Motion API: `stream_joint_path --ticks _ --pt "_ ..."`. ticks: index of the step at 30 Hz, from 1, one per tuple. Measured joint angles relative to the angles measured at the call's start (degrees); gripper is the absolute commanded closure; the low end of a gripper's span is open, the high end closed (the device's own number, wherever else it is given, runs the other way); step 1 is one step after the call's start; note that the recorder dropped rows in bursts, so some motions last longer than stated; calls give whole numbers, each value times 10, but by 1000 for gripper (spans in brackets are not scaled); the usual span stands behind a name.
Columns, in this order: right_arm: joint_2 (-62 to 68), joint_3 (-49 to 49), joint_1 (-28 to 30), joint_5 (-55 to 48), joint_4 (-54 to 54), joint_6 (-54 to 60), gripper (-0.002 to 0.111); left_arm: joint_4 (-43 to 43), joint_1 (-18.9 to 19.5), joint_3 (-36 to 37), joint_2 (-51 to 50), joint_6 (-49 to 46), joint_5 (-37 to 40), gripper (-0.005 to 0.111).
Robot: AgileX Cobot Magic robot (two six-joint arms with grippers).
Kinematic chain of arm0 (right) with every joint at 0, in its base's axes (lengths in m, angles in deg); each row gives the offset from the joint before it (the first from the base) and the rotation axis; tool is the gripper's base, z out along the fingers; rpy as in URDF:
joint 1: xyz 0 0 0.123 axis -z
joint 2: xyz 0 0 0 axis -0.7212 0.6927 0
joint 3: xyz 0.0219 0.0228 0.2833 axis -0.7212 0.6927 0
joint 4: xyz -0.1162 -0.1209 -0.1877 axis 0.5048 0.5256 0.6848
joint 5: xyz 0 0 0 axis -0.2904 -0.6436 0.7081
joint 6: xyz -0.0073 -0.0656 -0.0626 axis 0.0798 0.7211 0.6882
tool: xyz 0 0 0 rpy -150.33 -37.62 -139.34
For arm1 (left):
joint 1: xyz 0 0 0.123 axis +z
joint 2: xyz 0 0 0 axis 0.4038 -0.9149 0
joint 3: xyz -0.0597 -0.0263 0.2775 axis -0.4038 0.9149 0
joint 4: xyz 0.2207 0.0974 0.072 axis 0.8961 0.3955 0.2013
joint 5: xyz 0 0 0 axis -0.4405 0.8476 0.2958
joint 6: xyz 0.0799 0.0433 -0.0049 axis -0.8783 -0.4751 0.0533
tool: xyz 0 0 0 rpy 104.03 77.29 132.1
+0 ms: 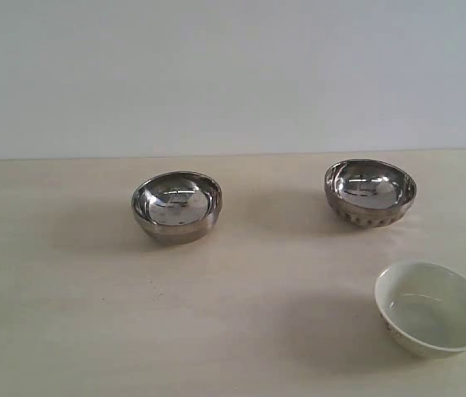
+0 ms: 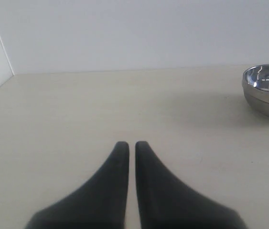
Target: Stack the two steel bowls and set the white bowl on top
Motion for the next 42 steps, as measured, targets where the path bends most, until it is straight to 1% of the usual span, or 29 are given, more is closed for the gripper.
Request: stream_joint_path --ticks 2,5,7,9,13,14,15,17,20,24,25,27,31,36,40,42 --pt "0 -33 0 -36 3 -51 108 0 0 0 0 0 0 103" --pt "0 -100 0 -153 22 -102 108 0 0 0 0 0 0 103" --pt "1 -150 0 -241 32 -116 108 0 0 0 0 0 0 103" --pt "16 -194 0 -306 34 -118 108 0 0 0 0 0 0 103" --pt "82 -287 0 -405 64 -105 108 0 0 0 0 0 0 103" --pt "103 -308 0 -426 72 -104 106 0 0 0 0 0 0 103" --pt "121 -324 0 -441 74 -104 102 0 0 0 0 0 0 103" --pt "167 -360 0 -471 79 -104 90 0 0 0 0 0 0 103" --pt "228 -403 0 -501 81 -106 63 0 0 0 0 0 0 103" --pt "309 -450 0 -529 83 -128 20 0 0 0 0 0 0 103" --pt "333 -461 0 -535 83 -131 12 0 0 0 0 0 0 103" --pt "366 -473 0 -547 83 -134 3 0 0 0 0 0 0 103" --pt "442 -496 0 -580 83 -132 3 0 0 0 0 0 0 103" --pt "520 -500 -9 -592 83 -130 3 0 0 0 0 0 0 103" --pt "584 -500 -54 -576 83 -130 3 0 0 0 0 0 0 103" --pt "624 -509 -86 -567 83 -130 3 0 0 0 0 0 0 103"
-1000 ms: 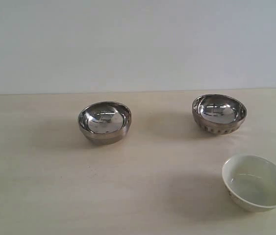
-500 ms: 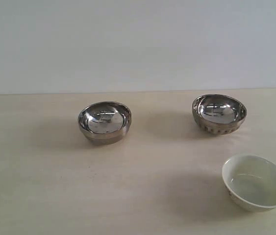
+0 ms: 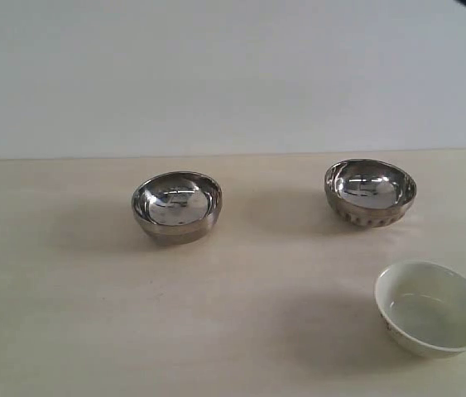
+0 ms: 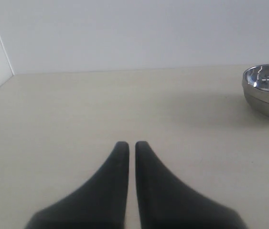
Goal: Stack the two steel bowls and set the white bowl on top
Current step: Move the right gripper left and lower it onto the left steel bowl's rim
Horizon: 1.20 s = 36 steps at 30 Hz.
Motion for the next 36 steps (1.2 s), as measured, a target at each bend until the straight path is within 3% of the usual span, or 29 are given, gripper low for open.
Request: stream_joint_path --ticks 7,14,36 --pt "150 -77 -94 5 0 -7 3 0 0 0 0 0 0 103" --pt "291 -172 -144 4 0 -34 3 0 0 0 0 0 0 103" --pt "534 -312 -187 39 -4 -81 3 0 0 0 0 0 0 103"
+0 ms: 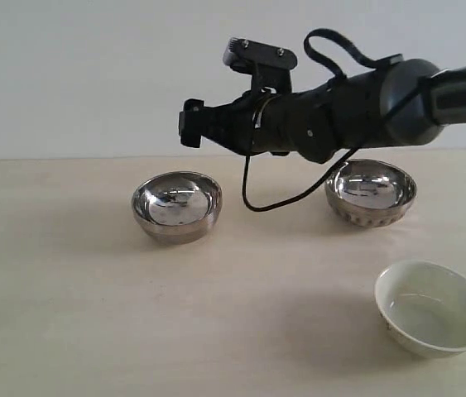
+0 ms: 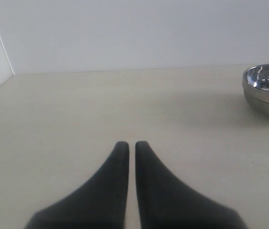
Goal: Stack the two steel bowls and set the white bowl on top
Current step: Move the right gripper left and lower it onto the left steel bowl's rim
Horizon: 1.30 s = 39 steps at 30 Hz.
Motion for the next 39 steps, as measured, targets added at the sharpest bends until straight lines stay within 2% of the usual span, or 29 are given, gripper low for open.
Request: stream_joint_path --ticks 7,15,31,34,39 --pt "56 -43 -12 12 0 -8 3 0 0 0 0 0 0 103" --pt "121 -44 -12 16 0 -25 3 0 0 0 0 0 0 103" --pt "164 -45 -12 27 0 -54 5 0 0 0 0 0 0 103" --pt "164 -45 -12 27 0 -55 22 0 0 0 0 0 0 103" --pt "164 -45 -12 24 0 -55 69 0 0 0 0 0 0 103"
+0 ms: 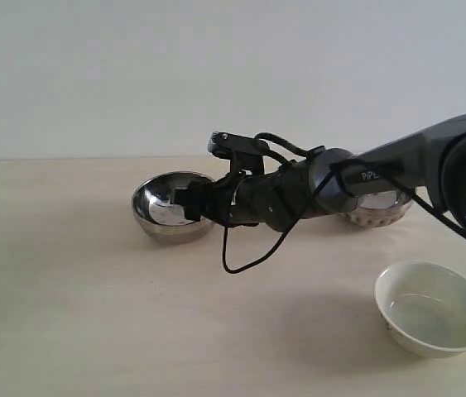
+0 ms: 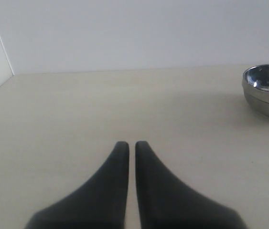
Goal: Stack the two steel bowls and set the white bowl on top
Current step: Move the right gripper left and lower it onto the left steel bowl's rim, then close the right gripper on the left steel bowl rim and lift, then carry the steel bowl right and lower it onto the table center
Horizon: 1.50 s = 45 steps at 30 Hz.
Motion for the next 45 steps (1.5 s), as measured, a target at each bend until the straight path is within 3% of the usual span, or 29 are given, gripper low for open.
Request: stream_joint_path --ticks 5,17,30,39,45 --pt "0 0 0 -2 0 -1 109 0 0 0 0 0 0 103" --pt "-5 0 0 -30 0 -20 108 0 0 0 0 0 0 103" --pt "-126 0 1 -220 0 60 108 0 0 0 0 0 0 103" --pt "-146 1 38 -362 -2 112 108 0 0 0 0 0 0 103" --pt "-174 68 39 -323 -30 138 108 0 0 0 0 0 0 103"
